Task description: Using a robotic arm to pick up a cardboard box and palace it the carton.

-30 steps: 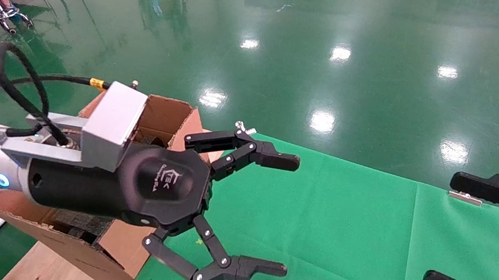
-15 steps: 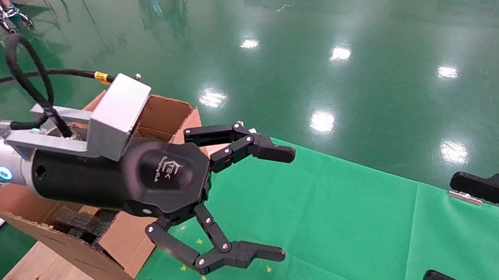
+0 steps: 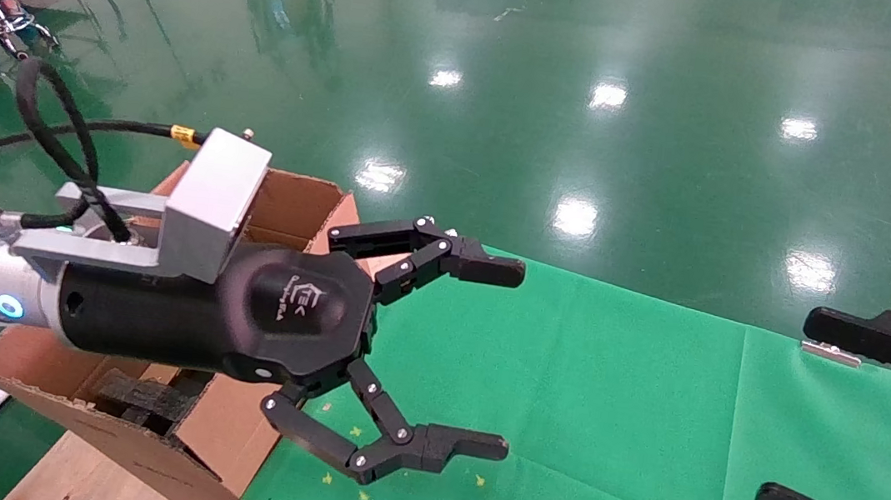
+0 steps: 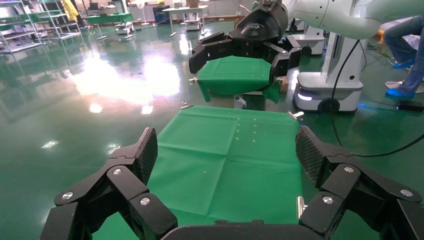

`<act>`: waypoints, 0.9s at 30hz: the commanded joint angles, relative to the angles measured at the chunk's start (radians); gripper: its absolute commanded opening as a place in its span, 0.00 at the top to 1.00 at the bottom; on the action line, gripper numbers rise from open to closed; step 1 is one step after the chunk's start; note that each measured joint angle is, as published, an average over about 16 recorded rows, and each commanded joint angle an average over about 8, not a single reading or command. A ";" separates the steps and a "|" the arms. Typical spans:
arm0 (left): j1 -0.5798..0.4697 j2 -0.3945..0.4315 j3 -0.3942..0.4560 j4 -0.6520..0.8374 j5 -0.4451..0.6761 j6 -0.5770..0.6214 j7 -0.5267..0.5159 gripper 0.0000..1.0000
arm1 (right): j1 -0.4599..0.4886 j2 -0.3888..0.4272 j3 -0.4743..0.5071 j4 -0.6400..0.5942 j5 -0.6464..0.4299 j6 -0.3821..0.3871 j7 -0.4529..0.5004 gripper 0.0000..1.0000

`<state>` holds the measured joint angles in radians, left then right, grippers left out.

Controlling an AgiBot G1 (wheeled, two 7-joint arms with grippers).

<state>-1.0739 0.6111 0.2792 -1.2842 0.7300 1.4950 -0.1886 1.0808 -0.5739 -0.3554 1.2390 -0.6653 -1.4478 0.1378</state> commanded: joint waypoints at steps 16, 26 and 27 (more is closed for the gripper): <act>-0.002 0.000 0.002 0.003 0.002 0.001 -0.001 0.00 | 0.000 0.000 0.000 0.000 0.000 0.000 0.000 0.00; -0.003 0.000 0.002 0.004 0.002 0.001 -0.002 0.00 | 0.000 0.000 0.000 0.000 0.000 0.000 0.000 0.00; -0.003 0.000 0.002 0.004 0.002 0.001 -0.002 0.00 | 0.000 0.000 0.000 0.000 0.000 0.000 0.000 0.00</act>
<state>-1.0768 0.6111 0.2810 -1.2802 0.7322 1.4957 -0.1902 1.0808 -0.5739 -0.3554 1.2390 -0.6653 -1.4478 0.1378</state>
